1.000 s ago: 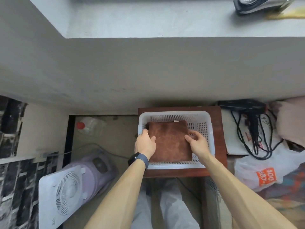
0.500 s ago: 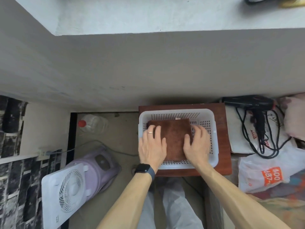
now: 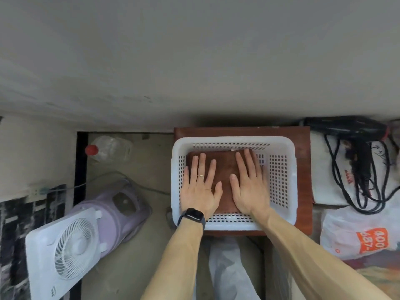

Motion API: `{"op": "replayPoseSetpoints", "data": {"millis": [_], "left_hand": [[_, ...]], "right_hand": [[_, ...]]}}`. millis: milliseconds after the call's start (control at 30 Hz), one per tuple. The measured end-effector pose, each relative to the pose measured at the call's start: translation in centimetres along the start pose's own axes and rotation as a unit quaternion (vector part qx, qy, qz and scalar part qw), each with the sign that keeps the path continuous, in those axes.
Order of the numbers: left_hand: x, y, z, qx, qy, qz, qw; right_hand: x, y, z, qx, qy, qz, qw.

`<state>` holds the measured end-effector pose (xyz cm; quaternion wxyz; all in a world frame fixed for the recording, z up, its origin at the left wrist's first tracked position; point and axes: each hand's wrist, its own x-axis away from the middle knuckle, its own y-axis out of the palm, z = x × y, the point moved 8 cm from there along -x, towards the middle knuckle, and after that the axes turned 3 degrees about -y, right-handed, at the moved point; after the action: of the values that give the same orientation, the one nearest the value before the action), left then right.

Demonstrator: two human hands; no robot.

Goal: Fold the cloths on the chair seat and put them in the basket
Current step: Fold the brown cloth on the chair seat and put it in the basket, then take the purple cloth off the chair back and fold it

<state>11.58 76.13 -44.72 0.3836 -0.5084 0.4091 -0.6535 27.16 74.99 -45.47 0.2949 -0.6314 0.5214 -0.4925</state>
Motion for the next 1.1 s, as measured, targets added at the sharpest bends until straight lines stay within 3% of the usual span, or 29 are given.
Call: {"op": "replayPoseSetpoints", "data": {"millis": [167,367,500,600,733,900,1000,1100], "left_hand": [[-0.2,-0.1,0.2,-0.019,-0.008,-0.062,0.998],[0.9,-4.0,0.3,-0.105,-0.018,-0.101,0.989],[4.2,-8.7,-2.3,-0.150,-0.021,-0.082,0.985],[8.5,-11.1,-6.5,-0.112,-0.077,-0.078,0.988],[16.7,-13.3,-12.4,-0.003,-0.213,-0.058,0.975],[30.8,-15.0,-20.9,0.198,-0.416,0.030,0.887],[41.1,-15.0,-25.2,0.253,-0.493,0.103,0.826],[53.2,-14.1,-28.4,0.288,-0.576,0.187,0.742]], "right_hand": [[0.2,0.0,-0.1,0.020,0.011,-0.008,1.000],[0.6,-2.8,-2.0,0.074,0.031,-0.104,0.991],[3.8,-7.8,-3.0,0.083,0.046,-0.063,0.994],[7.0,-10.2,-4.3,0.068,0.046,-0.032,0.996],[10.1,-10.7,-11.1,0.041,-0.069,-0.058,0.995],[14.6,-9.3,-26.6,0.032,-0.281,-0.115,0.952],[19.8,-8.4,-36.1,0.043,-0.400,-0.137,0.905],[27.2,-7.0,-44.7,0.048,-0.511,-0.142,0.846]]}}
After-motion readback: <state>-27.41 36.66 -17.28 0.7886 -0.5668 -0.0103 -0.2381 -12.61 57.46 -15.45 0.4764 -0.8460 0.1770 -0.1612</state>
